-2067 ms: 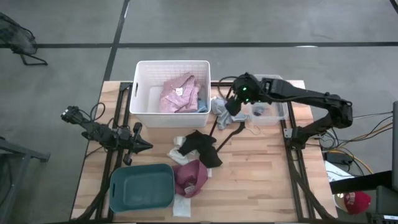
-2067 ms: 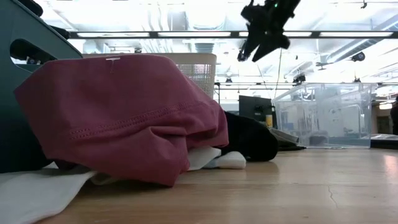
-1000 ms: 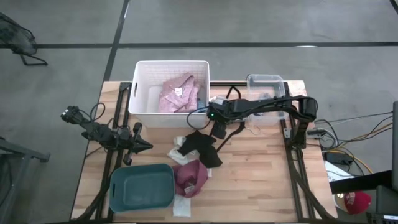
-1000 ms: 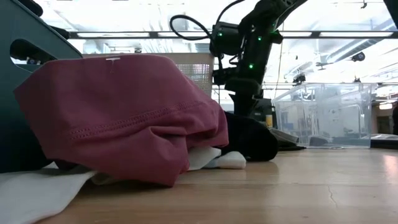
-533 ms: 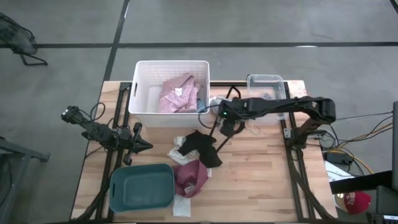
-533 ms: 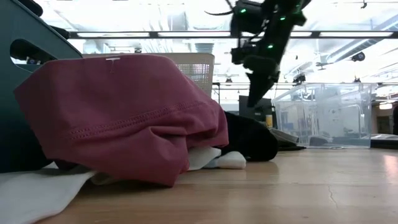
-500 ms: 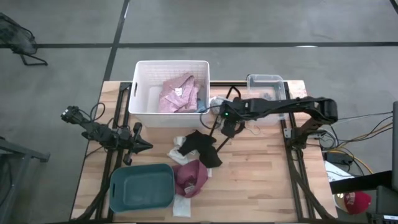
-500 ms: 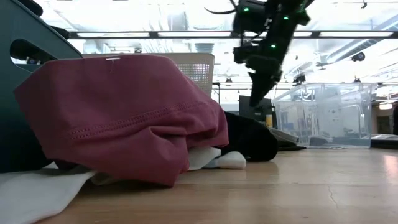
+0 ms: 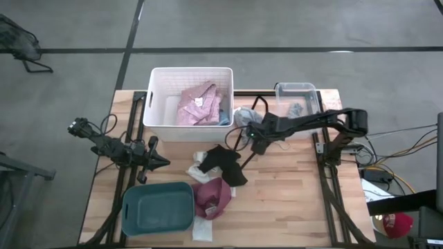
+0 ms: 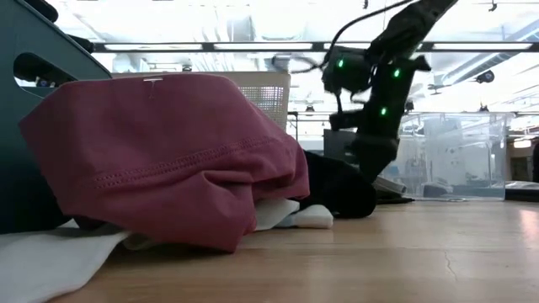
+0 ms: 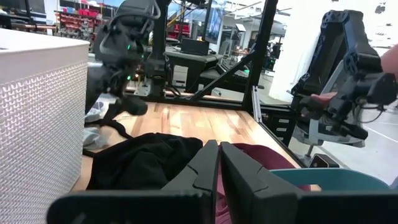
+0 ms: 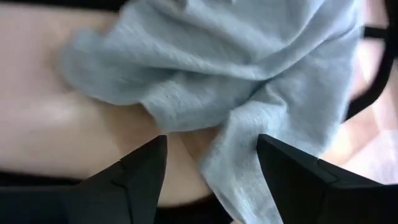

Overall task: Pick & Place Cloths
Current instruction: Put the gray boxer into the blue bin

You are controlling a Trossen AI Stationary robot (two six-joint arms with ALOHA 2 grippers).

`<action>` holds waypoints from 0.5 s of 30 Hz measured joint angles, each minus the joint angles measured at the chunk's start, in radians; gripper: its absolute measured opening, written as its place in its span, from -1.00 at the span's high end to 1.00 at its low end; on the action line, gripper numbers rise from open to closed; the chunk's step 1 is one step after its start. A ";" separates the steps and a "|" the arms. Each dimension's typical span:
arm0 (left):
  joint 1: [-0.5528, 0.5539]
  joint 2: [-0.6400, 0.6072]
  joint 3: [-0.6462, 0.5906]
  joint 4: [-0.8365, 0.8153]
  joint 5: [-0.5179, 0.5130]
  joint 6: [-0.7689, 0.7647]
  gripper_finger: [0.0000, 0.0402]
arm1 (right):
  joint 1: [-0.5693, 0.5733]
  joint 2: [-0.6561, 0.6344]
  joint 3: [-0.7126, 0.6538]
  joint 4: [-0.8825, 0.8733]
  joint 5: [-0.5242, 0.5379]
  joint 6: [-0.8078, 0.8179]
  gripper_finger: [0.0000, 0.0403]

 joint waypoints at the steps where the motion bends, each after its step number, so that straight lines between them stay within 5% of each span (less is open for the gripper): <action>1: 0.000 0.000 0.000 0.000 0.000 0.000 0.88 | -0.001 0.019 0.005 -0.001 0.002 0.008 -0.23; 9: 0.000 0.000 0.000 0.000 0.000 0.000 0.88 | 0.001 0.144 0.087 -0.028 0.011 0.018 -0.08; 15: 0.000 0.000 0.000 0.000 0.000 0.000 0.88 | -0.005 0.189 0.165 -0.107 0.027 0.013 0.38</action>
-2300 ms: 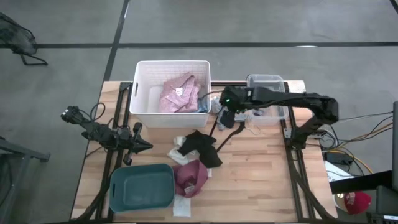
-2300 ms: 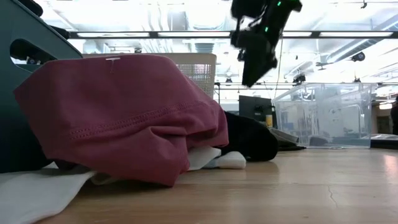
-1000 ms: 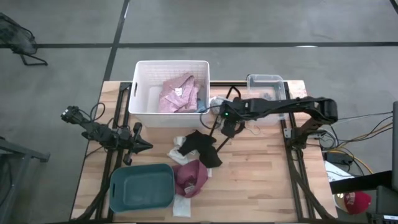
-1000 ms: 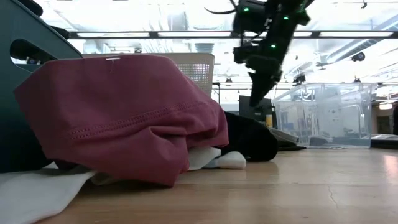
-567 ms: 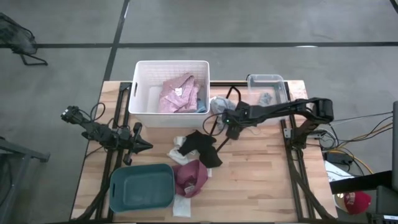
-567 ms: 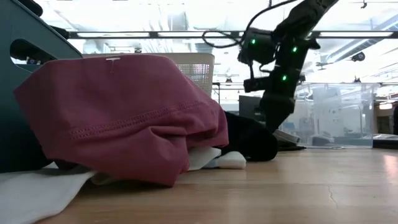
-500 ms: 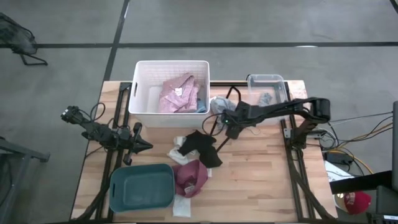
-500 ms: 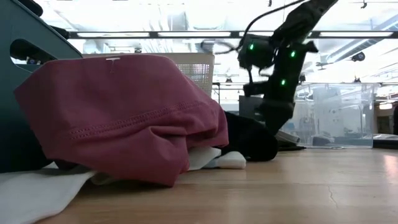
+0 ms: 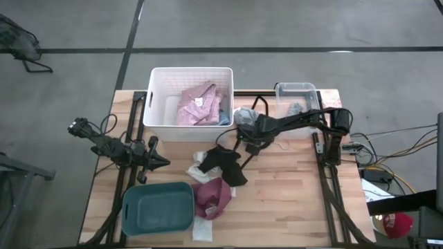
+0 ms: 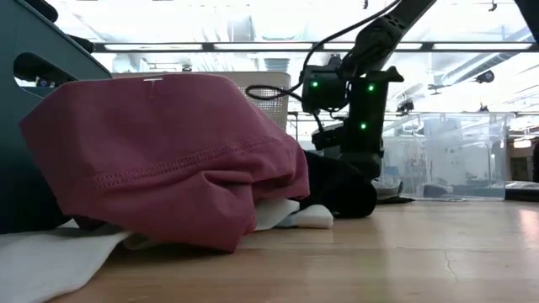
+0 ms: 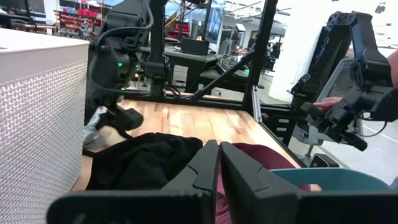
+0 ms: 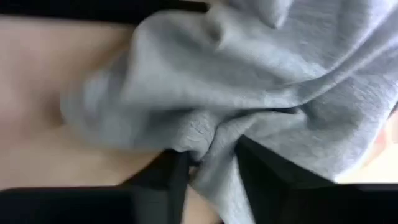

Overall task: Pick & Place Cloths
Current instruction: Put the gray boxer into the blue bin

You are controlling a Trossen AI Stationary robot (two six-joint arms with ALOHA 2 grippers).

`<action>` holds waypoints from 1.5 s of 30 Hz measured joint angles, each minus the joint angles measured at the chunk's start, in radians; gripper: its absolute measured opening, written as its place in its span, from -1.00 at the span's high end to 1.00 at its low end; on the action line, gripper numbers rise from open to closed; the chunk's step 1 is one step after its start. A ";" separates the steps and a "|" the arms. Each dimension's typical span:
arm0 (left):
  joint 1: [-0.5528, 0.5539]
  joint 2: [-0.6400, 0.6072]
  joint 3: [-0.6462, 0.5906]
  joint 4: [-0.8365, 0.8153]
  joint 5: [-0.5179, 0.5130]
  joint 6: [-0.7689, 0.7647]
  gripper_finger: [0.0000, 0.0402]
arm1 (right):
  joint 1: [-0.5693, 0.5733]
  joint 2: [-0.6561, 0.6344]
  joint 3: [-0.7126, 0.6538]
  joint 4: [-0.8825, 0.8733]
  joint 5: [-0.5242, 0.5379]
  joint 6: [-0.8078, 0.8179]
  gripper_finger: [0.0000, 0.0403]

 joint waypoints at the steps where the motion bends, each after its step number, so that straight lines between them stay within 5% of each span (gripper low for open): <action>1: 0.000 0.000 0.000 0.000 0.000 0.000 0.88 | -0.005 0.000 0.004 -0.004 0.003 -0.003 0.49; 5: 0.000 0.000 0.000 0.000 0.000 0.000 0.88 | -0.017 -0.016 0.031 -0.061 0.000 -0.003 0.89; 13: 0.000 0.000 0.000 0.000 0.000 0.000 0.88 | -0.005 -0.083 0.071 -0.164 -0.124 0.019 0.95; 28: 0.000 0.000 -0.002 0.032 -0.001 -0.018 0.88 | 0.112 -0.426 0.179 -0.216 -0.262 0.275 0.95; 37: 0.000 0.003 -0.002 0.523 -0.011 -0.133 0.88 | 0.178 -0.533 0.293 -0.213 -0.323 0.332 0.95; 45: 0.000 0.013 -0.001 0.969 -0.174 -0.157 0.88 | 0.231 -0.501 0.397 -0.177 -0.323 0.347 0.95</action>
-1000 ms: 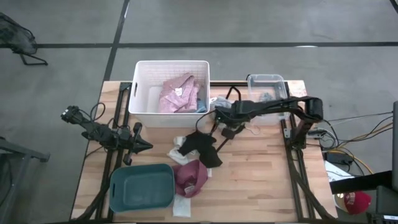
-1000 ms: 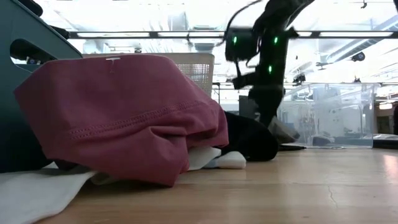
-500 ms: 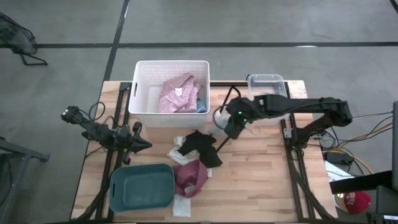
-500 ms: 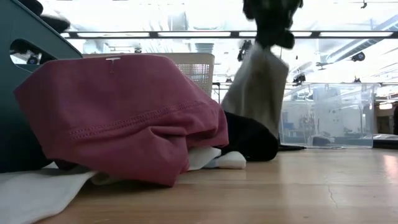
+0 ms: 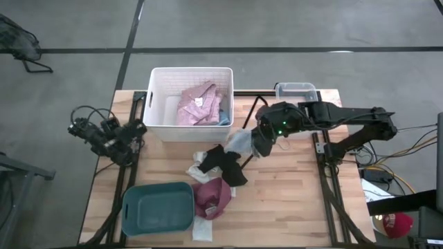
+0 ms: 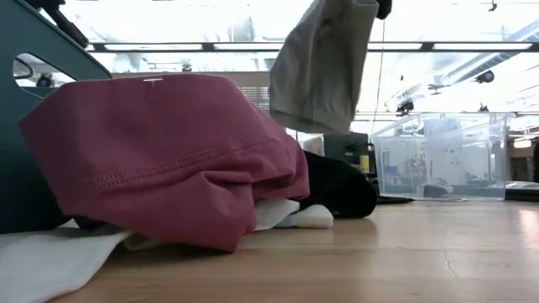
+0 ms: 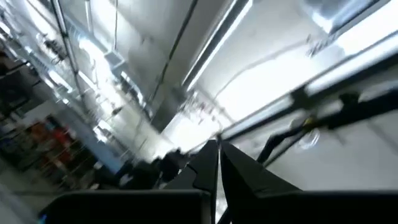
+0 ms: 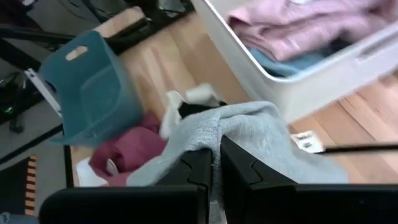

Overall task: Pick & Place Cloths
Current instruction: Put the gray boxer into the blue bin

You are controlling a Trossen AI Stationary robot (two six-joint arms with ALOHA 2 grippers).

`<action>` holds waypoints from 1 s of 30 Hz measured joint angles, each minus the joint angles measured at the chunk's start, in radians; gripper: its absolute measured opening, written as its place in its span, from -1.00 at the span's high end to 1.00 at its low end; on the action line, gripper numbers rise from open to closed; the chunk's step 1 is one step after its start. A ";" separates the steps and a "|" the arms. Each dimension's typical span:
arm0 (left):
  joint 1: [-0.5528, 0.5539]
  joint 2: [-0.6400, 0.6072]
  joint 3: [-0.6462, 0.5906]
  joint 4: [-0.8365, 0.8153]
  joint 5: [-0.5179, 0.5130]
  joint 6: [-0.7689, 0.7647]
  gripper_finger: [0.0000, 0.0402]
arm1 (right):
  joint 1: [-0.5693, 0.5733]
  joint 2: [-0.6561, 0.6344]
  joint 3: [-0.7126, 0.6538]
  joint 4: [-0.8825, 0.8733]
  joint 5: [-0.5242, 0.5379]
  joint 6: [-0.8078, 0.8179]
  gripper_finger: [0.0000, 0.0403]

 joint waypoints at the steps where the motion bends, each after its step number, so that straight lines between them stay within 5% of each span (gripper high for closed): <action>1: 0.000 0.000 0.000 0.028 -0.005 -0.006 0.88 | 0.005 0.011 0.009 0.011 0.000 -0.009 0.94; 6: 0.000 0.002 0.005 0.075 -0.069 0.036 0.88 | 0.014 0.066 0.048 0.078 -0.019 -0.035 0.94; 11: 0.000 0.063 0.070 -0.013 -0.087 -0.074 0.88 | 0.013 0.130 0.102 0.145 -0.165 -0.035 0.94; 16: 0.001 0.227 0.232 -0.145 -0.083 -0.089 0.88 | 0.013 0.214 0.212 0.153 -0.262 -0.045 0.94; 25: 0.002 0.531 0.524 -0.188 -0.083 0.116 0.88 | 0.011 0.369 0.457 0.121 -0.306 -0.158 0.94; 30: 0.003 0.625 0.659 -0.437 -0.084 0.129 0.88 | 0.009 0.436 0.583 0.059 -0.305 -0.180 0.94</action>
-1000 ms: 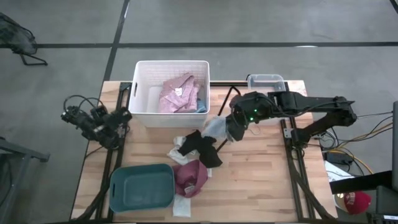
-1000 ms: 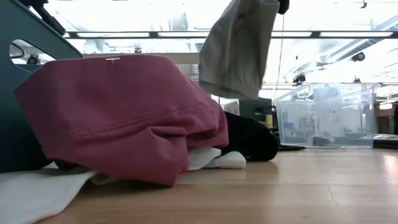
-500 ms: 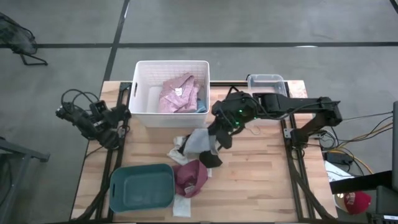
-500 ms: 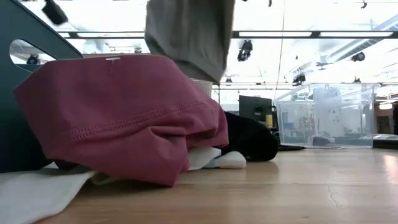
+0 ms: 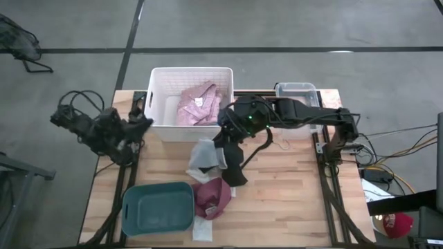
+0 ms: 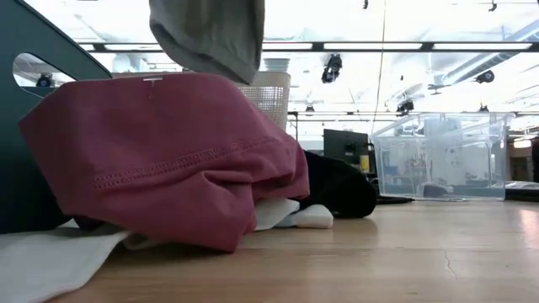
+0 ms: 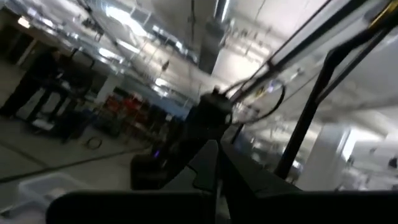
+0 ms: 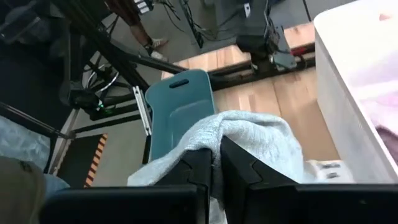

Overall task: Pick & Place Cloths
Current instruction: Put the gray boxer into the blue bin

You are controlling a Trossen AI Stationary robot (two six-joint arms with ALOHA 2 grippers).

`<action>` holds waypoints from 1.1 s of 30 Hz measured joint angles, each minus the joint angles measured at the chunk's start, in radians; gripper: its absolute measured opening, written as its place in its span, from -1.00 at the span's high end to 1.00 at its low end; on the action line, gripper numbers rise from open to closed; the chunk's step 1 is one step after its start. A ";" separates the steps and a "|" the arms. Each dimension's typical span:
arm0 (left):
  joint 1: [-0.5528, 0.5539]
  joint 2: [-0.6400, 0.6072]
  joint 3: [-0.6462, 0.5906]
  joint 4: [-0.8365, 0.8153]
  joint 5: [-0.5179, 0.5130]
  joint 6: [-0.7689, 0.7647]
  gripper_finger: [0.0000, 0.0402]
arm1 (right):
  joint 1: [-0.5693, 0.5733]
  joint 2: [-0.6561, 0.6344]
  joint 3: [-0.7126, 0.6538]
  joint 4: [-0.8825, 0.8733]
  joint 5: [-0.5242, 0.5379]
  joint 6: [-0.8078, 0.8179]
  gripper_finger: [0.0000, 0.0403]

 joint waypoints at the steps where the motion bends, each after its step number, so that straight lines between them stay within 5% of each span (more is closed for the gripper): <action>1: 0.002 0.015 0.025 -0.060 -0.014 -0.012 0.88 | 0.000 0.010 0.020 -0.001 0.000 -0.007 0.94; 8: 0.031 0.101 0.133 -0.229 -0.050 -0.057 0.71 | 0.000 0.042 0.097 0.001 0.006 -0.037 0.94; 21: 0.089 0.254 0.236 -0.360 -0.019 -0.070 -0.18 | -0.004 0.044 0.118 0.030 0.133 -0.033 0.94; 33: 0.169 0.334 0.237 -0.345 0.071 -0.077 -0.26 | -0.003 0.044 0.121 0.109 0.121 -0.036 0.94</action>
